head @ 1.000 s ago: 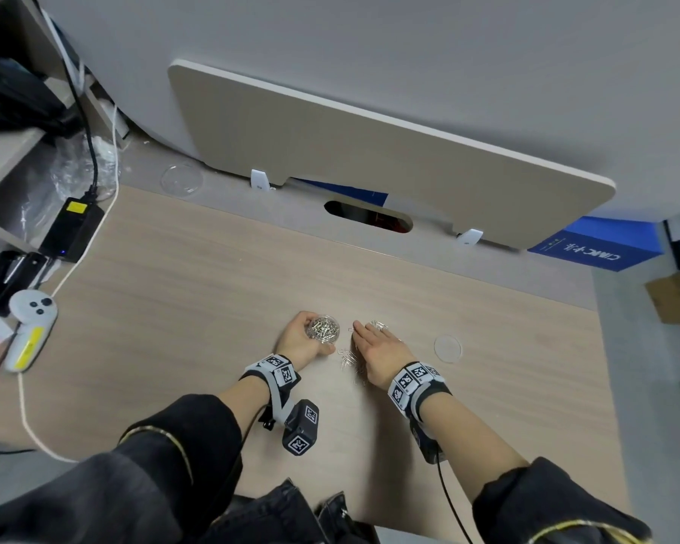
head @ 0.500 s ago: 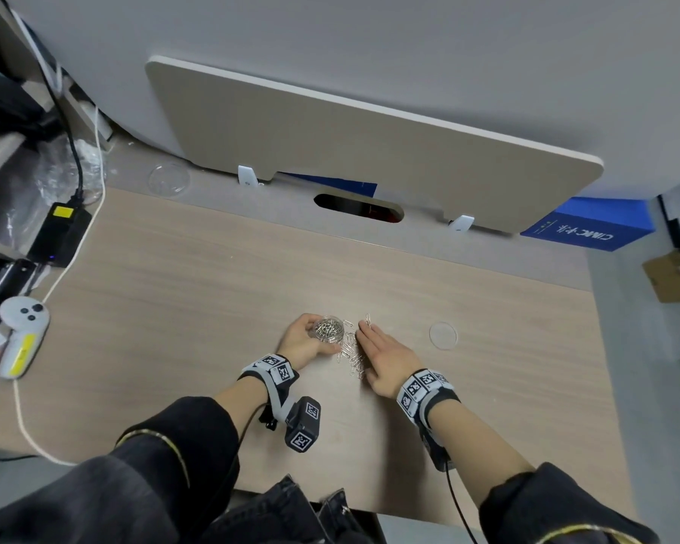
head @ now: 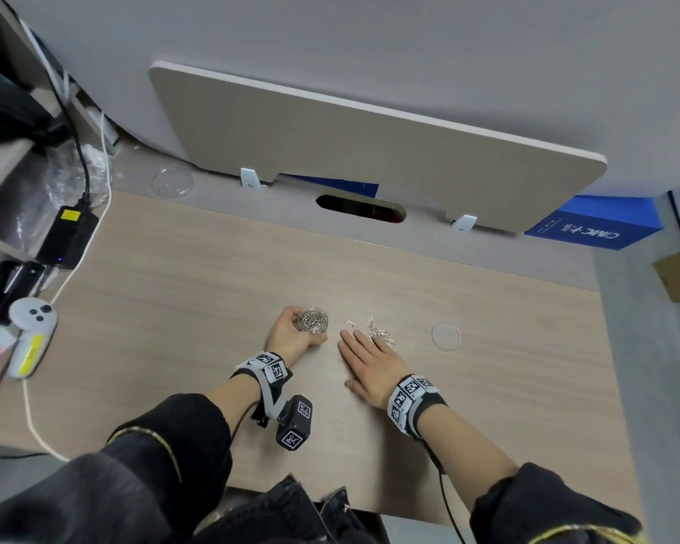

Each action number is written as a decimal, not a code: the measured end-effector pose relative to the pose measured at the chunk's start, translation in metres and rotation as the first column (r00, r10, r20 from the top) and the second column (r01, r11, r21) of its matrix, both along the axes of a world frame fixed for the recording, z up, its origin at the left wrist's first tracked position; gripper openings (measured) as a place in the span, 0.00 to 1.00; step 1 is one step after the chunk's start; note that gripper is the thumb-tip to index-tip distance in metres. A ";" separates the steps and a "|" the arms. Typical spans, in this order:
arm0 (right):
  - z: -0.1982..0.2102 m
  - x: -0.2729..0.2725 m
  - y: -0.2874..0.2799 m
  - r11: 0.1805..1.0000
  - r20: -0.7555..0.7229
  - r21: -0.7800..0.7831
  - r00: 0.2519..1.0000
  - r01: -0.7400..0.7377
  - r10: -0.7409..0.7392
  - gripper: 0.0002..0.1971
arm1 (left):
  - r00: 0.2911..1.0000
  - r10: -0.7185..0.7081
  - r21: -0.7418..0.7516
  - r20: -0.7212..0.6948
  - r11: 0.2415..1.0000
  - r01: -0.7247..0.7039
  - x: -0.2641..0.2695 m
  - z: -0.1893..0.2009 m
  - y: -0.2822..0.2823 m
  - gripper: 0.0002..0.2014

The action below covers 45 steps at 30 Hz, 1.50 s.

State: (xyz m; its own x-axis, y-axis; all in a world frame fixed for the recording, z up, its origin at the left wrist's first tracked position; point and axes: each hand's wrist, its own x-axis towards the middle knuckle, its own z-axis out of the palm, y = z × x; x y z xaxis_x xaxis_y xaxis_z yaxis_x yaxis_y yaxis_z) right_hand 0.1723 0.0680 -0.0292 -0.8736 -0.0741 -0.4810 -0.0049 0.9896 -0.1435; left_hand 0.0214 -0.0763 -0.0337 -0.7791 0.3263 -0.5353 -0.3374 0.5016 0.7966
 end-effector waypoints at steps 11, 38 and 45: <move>0.009 -0.032 0.003 0.997 -0.062 0.027 0.995 0.075 -0.073 0.37 | 0.999 -0.049 -0.008 -0.009 0.999 0.049 0.008 -0.001 0.002 0.30; 0.004 0.024 0.030 0.971 -0.161 -0.046 0.958 0.233 -0.237 0.40 | 0.971 -0.226 0.031 0.081 0.974 0.224 0.021 0.000 0.012 0.31; 0.014 0.006 0.022 0.913 -0.051 0.039 0.913 0.407 -0.405 0.43 | 0.972 -0.230 0.048 0.059 0.973 0.227 0.022 -0.003 0.010 0.30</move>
